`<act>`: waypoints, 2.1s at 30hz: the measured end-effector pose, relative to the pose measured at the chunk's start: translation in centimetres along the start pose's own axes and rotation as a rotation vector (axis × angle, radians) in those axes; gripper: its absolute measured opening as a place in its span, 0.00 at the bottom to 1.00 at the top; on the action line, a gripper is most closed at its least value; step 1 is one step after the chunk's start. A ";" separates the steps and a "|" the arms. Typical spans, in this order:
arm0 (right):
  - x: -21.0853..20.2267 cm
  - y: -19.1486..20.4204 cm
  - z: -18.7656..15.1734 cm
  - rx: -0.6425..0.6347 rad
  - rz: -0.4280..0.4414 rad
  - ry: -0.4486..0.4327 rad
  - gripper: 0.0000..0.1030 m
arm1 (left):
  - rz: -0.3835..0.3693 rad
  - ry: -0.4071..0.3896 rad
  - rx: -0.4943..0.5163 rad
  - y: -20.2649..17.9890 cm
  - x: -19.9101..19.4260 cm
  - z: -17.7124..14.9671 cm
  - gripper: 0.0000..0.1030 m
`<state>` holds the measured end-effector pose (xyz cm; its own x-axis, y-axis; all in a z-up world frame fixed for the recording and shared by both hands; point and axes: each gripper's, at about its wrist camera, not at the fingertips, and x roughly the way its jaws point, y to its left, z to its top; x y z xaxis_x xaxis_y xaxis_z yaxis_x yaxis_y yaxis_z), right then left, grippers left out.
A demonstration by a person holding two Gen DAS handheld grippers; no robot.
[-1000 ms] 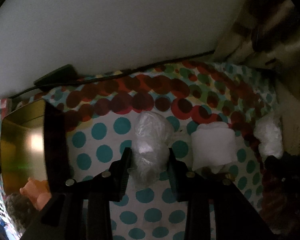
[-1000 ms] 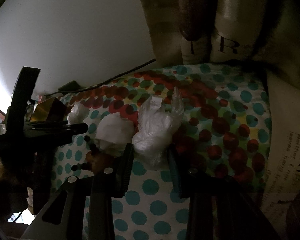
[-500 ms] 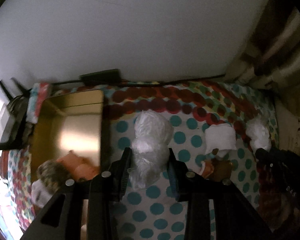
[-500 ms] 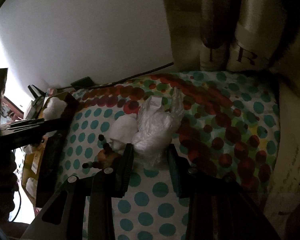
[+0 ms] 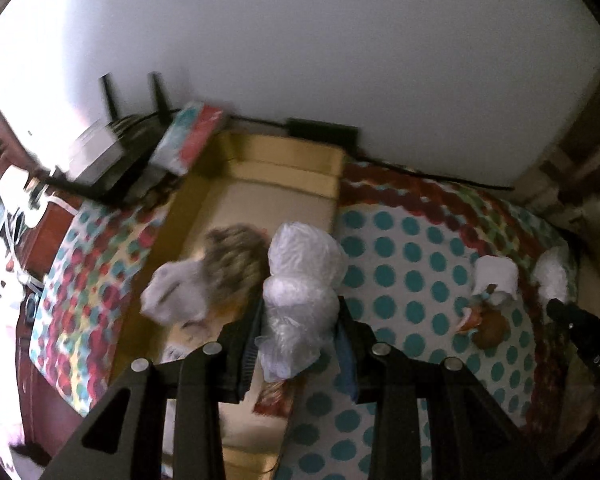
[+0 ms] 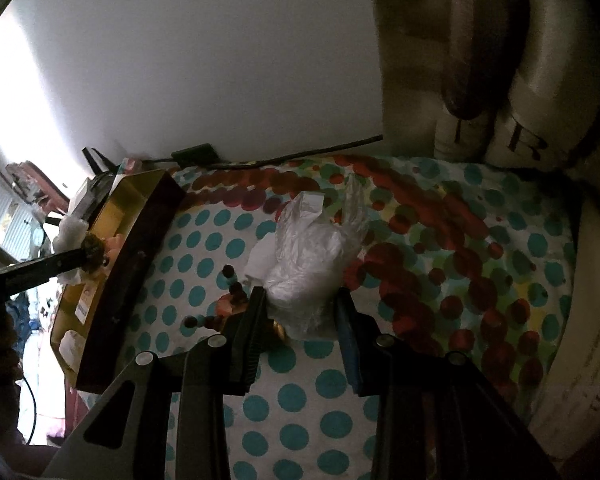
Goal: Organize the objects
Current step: 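Carry cotton ball into gold tray and open left tool while right holds bag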
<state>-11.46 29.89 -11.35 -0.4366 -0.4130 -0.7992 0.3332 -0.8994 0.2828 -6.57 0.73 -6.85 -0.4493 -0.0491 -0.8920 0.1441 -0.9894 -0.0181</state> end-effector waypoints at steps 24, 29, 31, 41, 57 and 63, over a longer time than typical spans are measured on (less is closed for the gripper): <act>-0.5 7.5 1.1 -0.131 0.060 -0.024 0.31 | -0.061 0.091 -0.058 6.4 1.6 -3.3 0.34; -0.3 9.2 0.8 -0.153 0.070 -0.012 0.31 | -0.072 0.108 -0.053 6.0 2.5 -3.5 0.34; -0.2 9.6 0.7 -0.156 0.072 -0.009 0.31 | -0.073 0.112 -0.046 5.7 2.7 -3.6 0.34; 0.4 11.4 0.3 -0.180 0.080 0.017 0.31 | -0.057 0.135 -0.031 5.5 3.6 -4.2 0.34; 1.7 16.4 0.3 -0.304 0.146 0.058 0.31 | -0.031 0.075 -0.097 7.5 1.8 -5.7 0.39; 2.7 20.4 -0.1 -0.418 0.198 0.090 0.31 | -0.035 0.020 -0.107 8.6 0.1 -6.1 0.39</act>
<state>-5.75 10.42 -7.81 -0.2631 -0.5403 -0.7993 0.7184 -0.6627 0.2114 -0.04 -6.93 -9.86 -0.4381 -0.0107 -0.8989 0.2222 -0.9702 -0.0967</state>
